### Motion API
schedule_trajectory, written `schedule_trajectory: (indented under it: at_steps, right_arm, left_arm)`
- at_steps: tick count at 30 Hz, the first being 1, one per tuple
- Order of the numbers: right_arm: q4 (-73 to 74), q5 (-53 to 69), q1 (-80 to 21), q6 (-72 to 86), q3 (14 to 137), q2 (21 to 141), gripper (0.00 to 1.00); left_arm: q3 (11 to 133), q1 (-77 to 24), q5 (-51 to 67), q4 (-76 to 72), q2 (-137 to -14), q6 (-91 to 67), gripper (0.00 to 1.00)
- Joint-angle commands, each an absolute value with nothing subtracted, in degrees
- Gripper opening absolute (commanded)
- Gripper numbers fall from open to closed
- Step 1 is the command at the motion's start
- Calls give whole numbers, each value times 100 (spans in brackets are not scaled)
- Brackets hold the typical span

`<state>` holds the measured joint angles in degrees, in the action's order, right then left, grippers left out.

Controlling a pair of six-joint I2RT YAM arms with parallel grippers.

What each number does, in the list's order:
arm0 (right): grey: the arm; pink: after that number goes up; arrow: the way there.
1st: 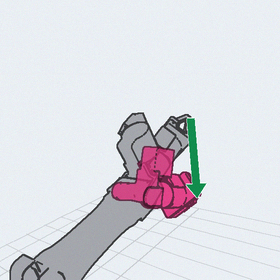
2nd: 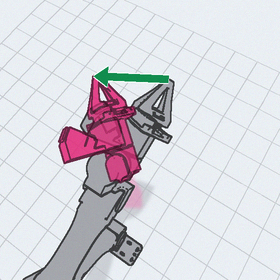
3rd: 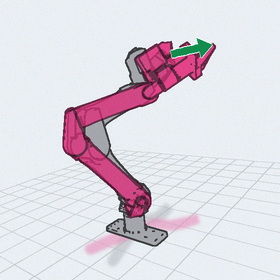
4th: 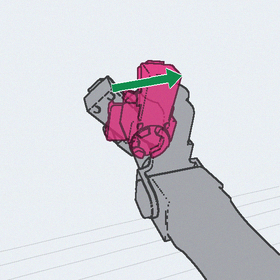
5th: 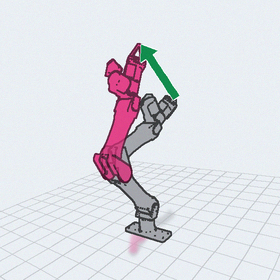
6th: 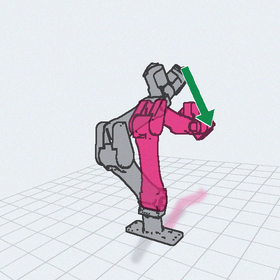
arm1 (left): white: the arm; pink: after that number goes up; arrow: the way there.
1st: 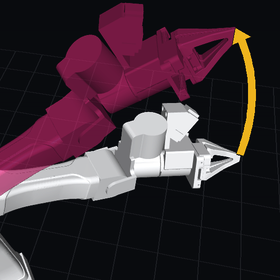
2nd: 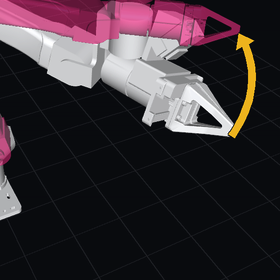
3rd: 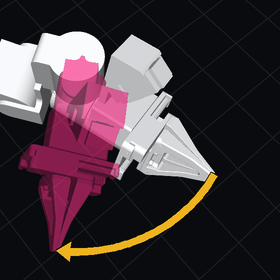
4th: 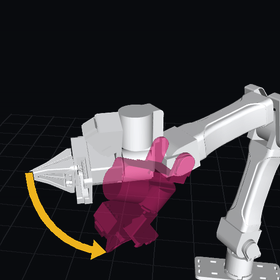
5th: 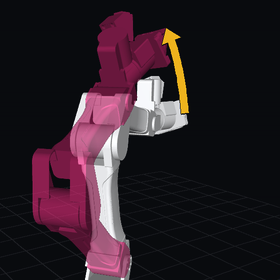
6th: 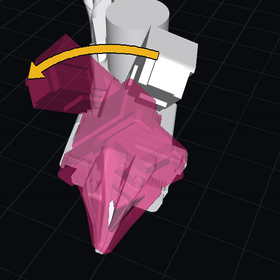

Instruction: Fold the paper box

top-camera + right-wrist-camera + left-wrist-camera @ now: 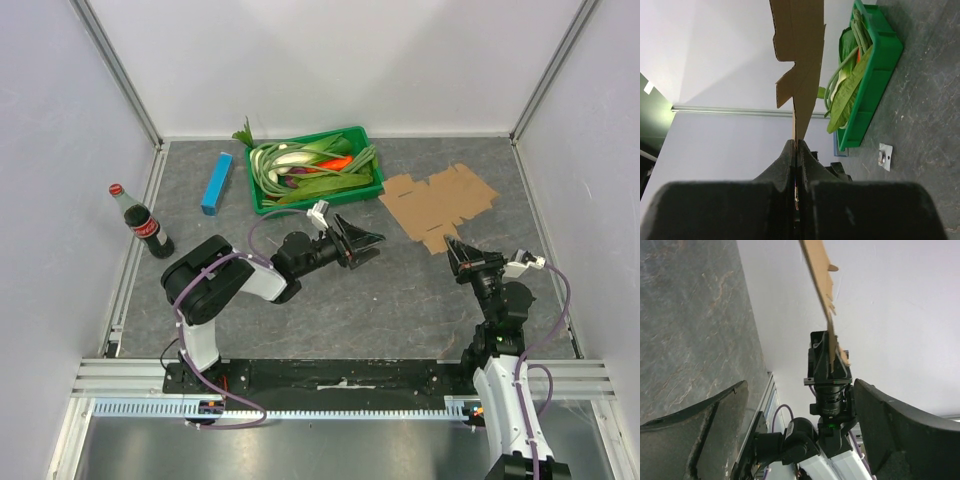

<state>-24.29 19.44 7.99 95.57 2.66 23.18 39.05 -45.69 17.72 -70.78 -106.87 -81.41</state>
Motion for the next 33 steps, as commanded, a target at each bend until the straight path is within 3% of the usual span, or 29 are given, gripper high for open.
schedule_trajectory:
  at_steps: [1,8,16,20,27,33]
  right_arm:
    - [-2190,2240,773,9528,-255,2206,0]
    - [-2012,2338,668,9553,-79,2030,0]
    - [-2118,2356,580,9659,149,2048,0]
    - [-2179,2347,571,9720,167,2065,0]
    - [-2179,2347,545,9651,369,2127,0]
    - [-2064,2224,545,9422,510,2100,0]
  left_arm:
    - [4244,-4570,1512,-7858,-10564,-8262,96]
    - [4982,-4570,1669,-7420,-10661,-8086,97]
    - [5291,-4570,1819,-6934,-10925,-8218,76]
    - [5116,-4579,1820,-6908,-10872,-8157,80]
    - [5309,-4588,2013,-6487,-10969,-8112,77]
    - [4809,-4605,2022,-6285,-10662,-8296,85]
